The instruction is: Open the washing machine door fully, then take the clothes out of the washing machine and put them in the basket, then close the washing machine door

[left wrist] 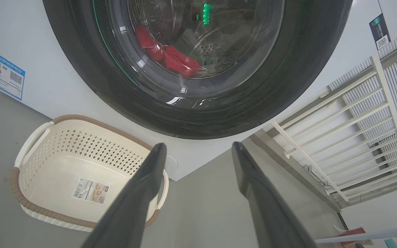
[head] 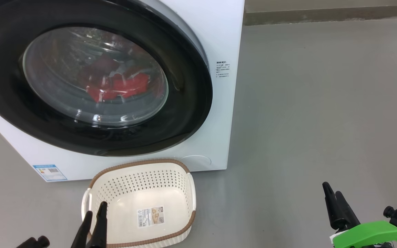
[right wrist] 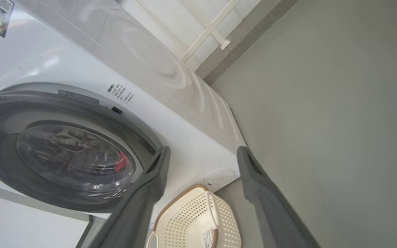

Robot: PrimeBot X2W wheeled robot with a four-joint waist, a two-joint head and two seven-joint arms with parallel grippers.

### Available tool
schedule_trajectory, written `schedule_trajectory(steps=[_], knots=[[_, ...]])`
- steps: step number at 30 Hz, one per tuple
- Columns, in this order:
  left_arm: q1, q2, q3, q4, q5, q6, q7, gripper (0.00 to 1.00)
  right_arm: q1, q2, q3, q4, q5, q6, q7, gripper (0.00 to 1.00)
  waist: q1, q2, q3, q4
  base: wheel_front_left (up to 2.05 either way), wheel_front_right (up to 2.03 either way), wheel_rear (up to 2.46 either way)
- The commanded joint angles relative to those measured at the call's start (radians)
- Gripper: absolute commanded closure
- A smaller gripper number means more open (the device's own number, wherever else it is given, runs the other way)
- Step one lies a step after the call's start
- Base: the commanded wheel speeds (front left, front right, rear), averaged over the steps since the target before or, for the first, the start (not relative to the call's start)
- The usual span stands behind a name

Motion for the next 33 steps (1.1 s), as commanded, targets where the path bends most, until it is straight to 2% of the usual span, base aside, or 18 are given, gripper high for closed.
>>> schedule_trajectory(steps=[1,33], knots=[[-0.005,0.015,0.013,-0.033,0.027,0.005,-0.014,0.00,-0.011,-0.013,0.008,-0.031,-0.025,0.000,-0.012,0.00,-0.0001,0.0000,0.000,0.000,0.00,0.00,0.00],[0.032,0.026,0.008,-0.080,0.435,0.012,-0.109,0.00,0.022,-0.018,0.038,-0.043,-0.323,0.000,-0.106,0.00,-0.0001,0.0000,0.002,-0.007,0.00,0.00,0.00]])
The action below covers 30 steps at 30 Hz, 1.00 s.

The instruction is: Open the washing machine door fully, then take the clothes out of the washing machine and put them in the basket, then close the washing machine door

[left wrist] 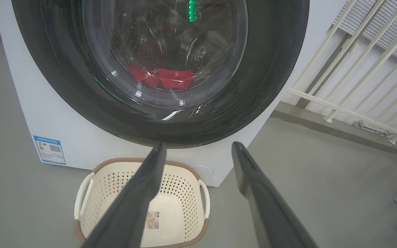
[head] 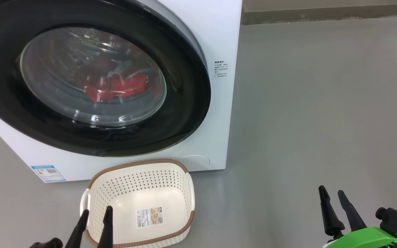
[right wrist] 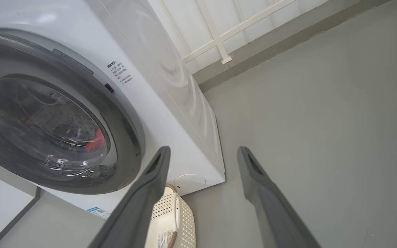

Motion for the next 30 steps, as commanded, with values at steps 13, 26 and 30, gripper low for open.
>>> schedule_trajectory(steps=[13,26,30], knots=[[0.004,0.018,0.021,-0.042,0.179,0.003,-0.049,0.00,0.017,-0.019,0.028,-0.035,-0.116,0.000,-0.050,0.00,-0.0001,0.0000,-0.001,-0.003,0.00,0.00,0.00],[0.008,0.015,0.045,-0.041,0.297,-0.008,-0.087,0.00,0.037,-0.021,0.021,-0.035,-0.207,0.000,-0.088,0.00,-0.0001,0.0000,0.009,-0.007,0.00,0.00,0.00],[0.008,0.013,0.060,-0.044,0.337,-0.012,-0.099,0.00,0.046,-0.022,0.010,-0.038,-0.233,0.000,-0.100,0.00,-0.0001,0.0000,0.011,-0.009,0.00,0.00,0.00]])
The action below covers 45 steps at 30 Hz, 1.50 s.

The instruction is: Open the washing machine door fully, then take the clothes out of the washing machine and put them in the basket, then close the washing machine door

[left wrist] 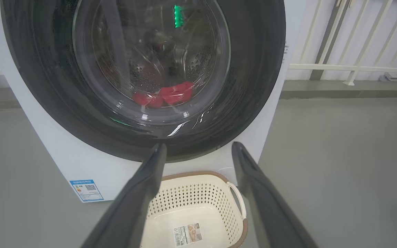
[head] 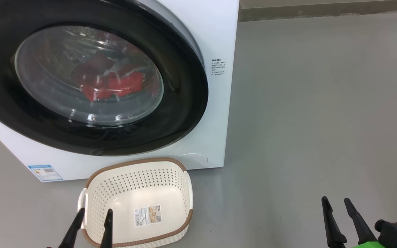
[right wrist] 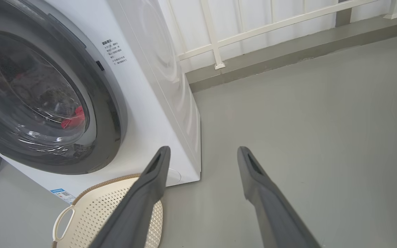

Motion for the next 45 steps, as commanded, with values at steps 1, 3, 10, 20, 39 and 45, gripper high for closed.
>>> schedule_trajectory(steps=[1,3,10,20,39,45], knots=[[-0.012,0.011,0.035,-0.030,0.035,-0.002,-0.016,0.00,-0.009,-0.018,0.018,-0.027,-0.032,0.000,-0.016,0.00,0.0000,-0.0001,-0.001,-0.001,0.00,0.00,0.00],[-0.009,0.011,0.040,-0.027,0.057,-0.004,-0.022,0.00,-0.003,-0.018,0.012,-0.025,-0.049,0.000,-0.022,0.00,0.0000,-0.0001,-0.001,-0.002,0.00,0.00,0.00],[-0.010,0.008,0.041,-0.016,0.059,-0.006,-0.024,0.00,-0.002,-0.018,0.002,-0.026,-0.044,0.000,-0.024,0.00,0.0000,-0.0001,-0.001,-0.002,0.00,0.00,0.00],[-0.009,0.009,0.023,-0.013,0.042,-0.007,-0.024,0.00,-0.011,-0.018,0.019,-0.038,-0.035,0.000,-0.024,0.18,0.0000,-0.0001,-0.004,-0.001,0.00,0.00,0.00],[-0.102,0.018,-0.099,-0.041,-0.013,-0.007,-0.024,0.00,-0.441,-0.069,0.176,-0.062,0.346,0.000,-0.024,1.00,0.0000,-0.0001,0.147,0.078,0.00,0.00,0.00],[-0.151,0.025,-0.121,-0.041,-0.035,-0.007,-0.024,0.00,-0.607,-0.129,0.250,-0.026,0.355,0.000,-0.024,1.00,0.0000,-0.0001,0.224,0.123,0.00,0.00,0.00]])
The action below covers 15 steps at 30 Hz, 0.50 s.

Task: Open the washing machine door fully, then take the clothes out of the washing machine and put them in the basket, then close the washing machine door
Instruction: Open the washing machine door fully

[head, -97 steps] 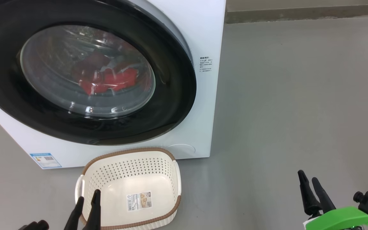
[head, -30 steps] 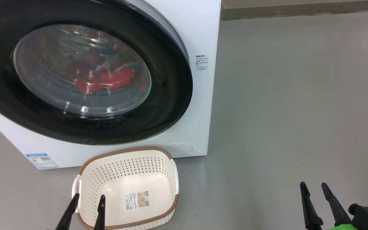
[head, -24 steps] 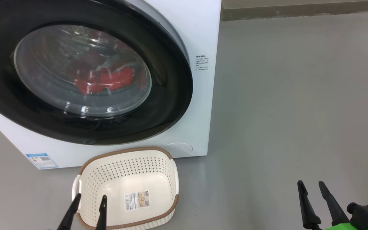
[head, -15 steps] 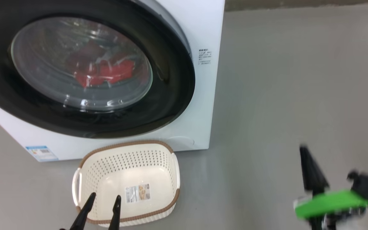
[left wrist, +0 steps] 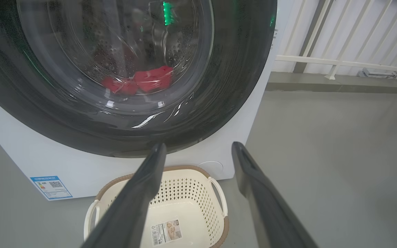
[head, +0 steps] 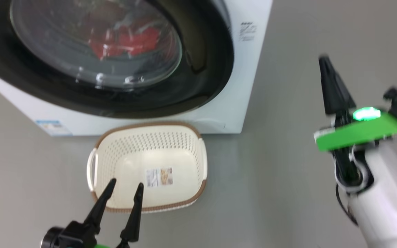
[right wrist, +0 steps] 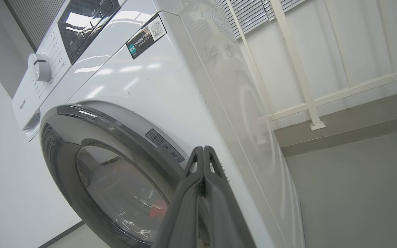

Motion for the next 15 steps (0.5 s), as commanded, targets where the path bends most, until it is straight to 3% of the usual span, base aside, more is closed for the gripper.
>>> schedule_trajectory(steps=[1,8,15], knots=[[-0.041,0.016,0.028,-0.026,-0.010,-0.006,-0.012,0.00,-0.060,-0.008,0.038,-0.016,0.023,0.000,-0.006,1.00,0.0000,-0.0001,0.071,0.050,0.00,0.00,0.00],[-0.107,0.018,0.007,-0.021,-0.036,-0.006,-0.012,0.00,-0.240,-0.076,0.180,0.002,0.235,0.000,-0.003,1.00,0.0000,-0.0001,0.161,0.091,0.00,0.00,0.00],[-0.155,0.017,-0.016,-0.014,-0.059,-0.006,-0.012,0.00,-0.389,-0.174,0.290,-0.041,0.531,0.000,0.103,1.00,0.0000,-0.0001,0.227,0.126,0.00,0.00,0.00]])
